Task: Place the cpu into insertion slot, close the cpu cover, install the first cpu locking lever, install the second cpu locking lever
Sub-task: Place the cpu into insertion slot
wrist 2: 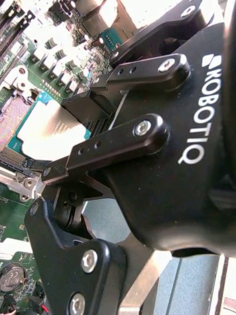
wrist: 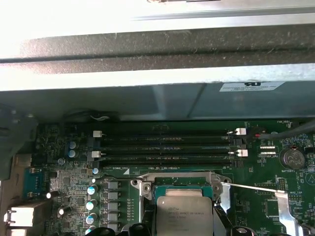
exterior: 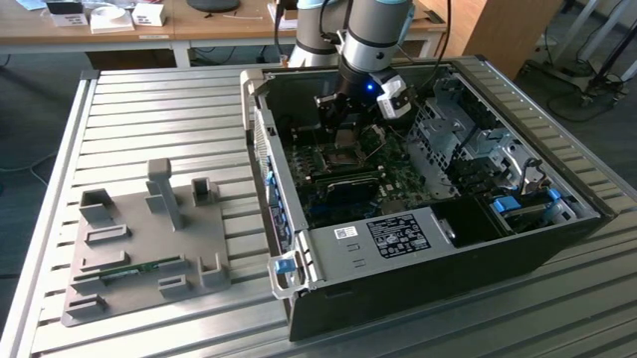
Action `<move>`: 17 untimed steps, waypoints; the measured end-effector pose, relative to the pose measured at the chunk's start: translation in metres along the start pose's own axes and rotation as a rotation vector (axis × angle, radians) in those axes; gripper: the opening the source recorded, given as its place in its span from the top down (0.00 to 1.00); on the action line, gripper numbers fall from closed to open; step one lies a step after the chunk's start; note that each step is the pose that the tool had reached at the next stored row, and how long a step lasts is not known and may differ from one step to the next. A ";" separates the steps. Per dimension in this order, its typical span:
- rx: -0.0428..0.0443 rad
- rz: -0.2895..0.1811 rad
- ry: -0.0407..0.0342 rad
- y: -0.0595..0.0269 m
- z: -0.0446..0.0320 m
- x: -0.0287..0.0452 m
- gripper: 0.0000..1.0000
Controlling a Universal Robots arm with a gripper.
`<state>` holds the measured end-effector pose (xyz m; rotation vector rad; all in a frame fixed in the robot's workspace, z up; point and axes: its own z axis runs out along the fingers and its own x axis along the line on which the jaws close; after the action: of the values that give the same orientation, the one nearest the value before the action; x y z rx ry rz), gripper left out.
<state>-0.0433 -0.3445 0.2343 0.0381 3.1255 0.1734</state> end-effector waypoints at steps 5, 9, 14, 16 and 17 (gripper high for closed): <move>0.0004 0.032 -0.0034 -0.0001 0.0004 0.0000 0.46; 0.0010 0.102 -0.0114 -0.0001 0.0012 0.0000 0.46; 0.0019 0.193 -0.0215 -0.0002 0.0018 0.0000 0.46; 0.0021 0.228 -0.0255 -0.0002 0.0019 0.0000 0.46; 0.0023 0.248 -0.0276 -0.0003 0.0020 0.0000 0.46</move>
<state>-0.0433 -0.3445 0.2323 0.4252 3.0830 0.1694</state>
